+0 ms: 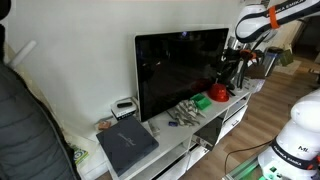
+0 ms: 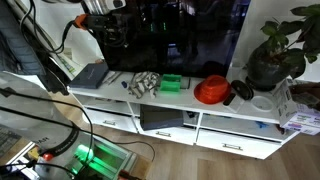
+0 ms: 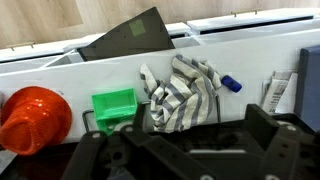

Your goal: Move the orange hat to the left

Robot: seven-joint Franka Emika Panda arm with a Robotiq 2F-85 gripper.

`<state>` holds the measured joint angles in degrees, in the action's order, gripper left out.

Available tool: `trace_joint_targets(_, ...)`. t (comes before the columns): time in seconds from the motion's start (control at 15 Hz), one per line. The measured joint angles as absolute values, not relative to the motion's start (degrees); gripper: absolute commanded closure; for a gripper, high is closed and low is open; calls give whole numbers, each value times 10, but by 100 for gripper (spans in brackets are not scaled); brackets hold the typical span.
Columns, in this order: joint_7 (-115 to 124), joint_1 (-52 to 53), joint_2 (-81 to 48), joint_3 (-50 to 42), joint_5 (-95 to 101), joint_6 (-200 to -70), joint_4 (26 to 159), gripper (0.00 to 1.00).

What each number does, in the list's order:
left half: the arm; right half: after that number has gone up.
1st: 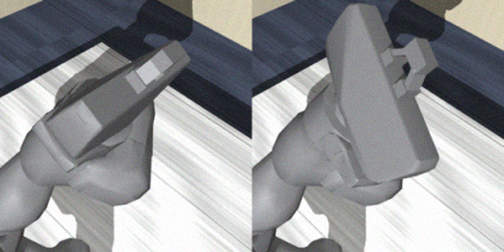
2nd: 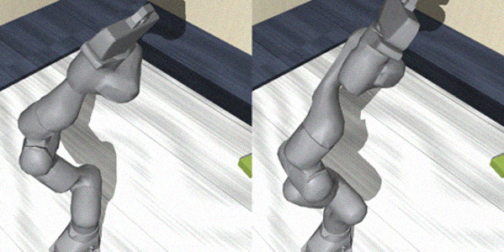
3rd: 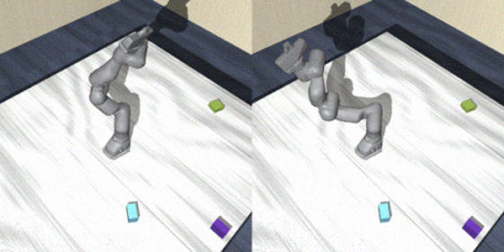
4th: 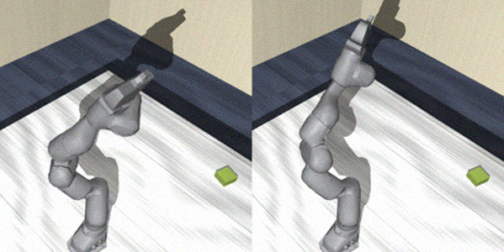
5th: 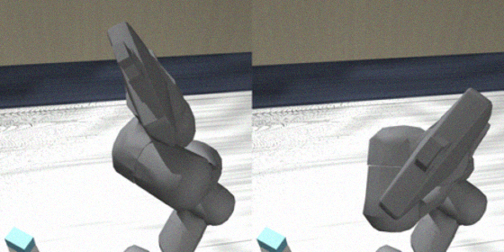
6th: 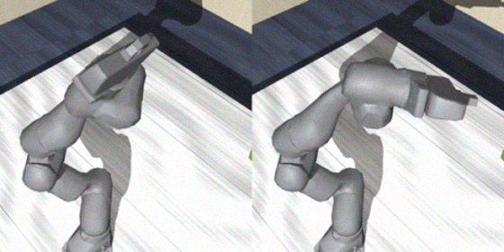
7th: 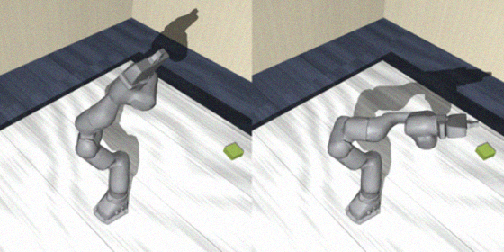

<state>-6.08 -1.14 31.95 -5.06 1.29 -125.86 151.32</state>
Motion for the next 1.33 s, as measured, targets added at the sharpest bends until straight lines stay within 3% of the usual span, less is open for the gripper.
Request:
trace_joint_targets(0.67, -56, -82, 296, -75, 33, -1282, 1536, 0)
trace_joint_targets(1.33, -101, -196, 157, -192, 80, -1530, 1569, 0)
